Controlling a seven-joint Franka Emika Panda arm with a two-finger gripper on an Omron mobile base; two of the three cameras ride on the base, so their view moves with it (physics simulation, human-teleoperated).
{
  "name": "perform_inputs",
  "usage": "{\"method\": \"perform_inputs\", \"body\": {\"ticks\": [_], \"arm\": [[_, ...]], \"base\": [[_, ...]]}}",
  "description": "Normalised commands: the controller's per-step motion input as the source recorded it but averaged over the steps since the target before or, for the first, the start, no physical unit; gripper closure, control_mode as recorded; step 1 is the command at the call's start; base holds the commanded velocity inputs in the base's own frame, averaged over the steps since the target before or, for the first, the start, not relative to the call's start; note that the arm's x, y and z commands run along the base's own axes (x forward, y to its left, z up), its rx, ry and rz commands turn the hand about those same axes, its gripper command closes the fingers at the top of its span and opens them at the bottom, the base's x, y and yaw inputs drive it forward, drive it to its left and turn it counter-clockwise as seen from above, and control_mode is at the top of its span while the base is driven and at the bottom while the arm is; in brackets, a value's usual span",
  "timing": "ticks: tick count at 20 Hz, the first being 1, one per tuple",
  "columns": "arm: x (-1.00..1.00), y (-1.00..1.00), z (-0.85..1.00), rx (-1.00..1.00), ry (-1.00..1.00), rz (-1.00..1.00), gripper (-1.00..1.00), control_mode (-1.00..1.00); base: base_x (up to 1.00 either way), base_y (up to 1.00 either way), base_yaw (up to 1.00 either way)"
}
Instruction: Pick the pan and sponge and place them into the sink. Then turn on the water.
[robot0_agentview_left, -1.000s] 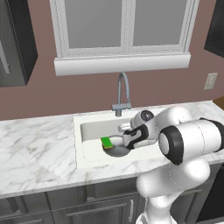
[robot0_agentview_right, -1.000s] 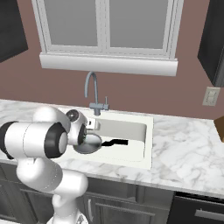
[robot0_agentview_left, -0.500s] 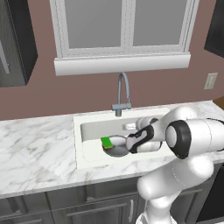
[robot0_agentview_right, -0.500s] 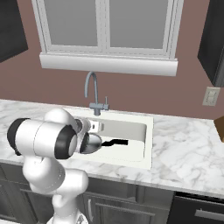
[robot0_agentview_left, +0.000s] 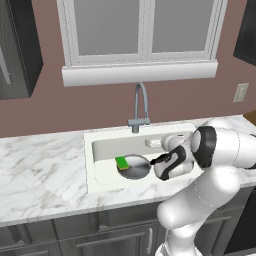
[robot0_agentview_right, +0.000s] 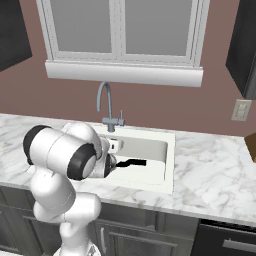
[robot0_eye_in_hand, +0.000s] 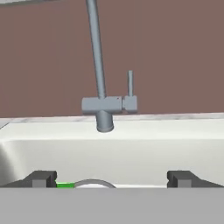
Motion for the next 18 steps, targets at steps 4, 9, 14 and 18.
{"method": "perform_inputs", "body": {"ticks": [4,9,14,18], "arm": [[0.19,-0.27,0.19,0.09,-0.04,0.05,-1.0,-1.0],[0.17,-0.25,0.15,0.07,-0.06,0.06,-1.0,-1.0],[0.11,-0.22,0.08,0.04,-0.11,0.07,-1.0,-1.0],[0.14,-0.18,0.04,0.05,-0.12,0.07,-1.0,-1.0]], "base": [[0.0,0.0,0.0],[0.0,0.0,0.0],[0.0,0.0,0.0],[0.0,0.0,0.0]]}}
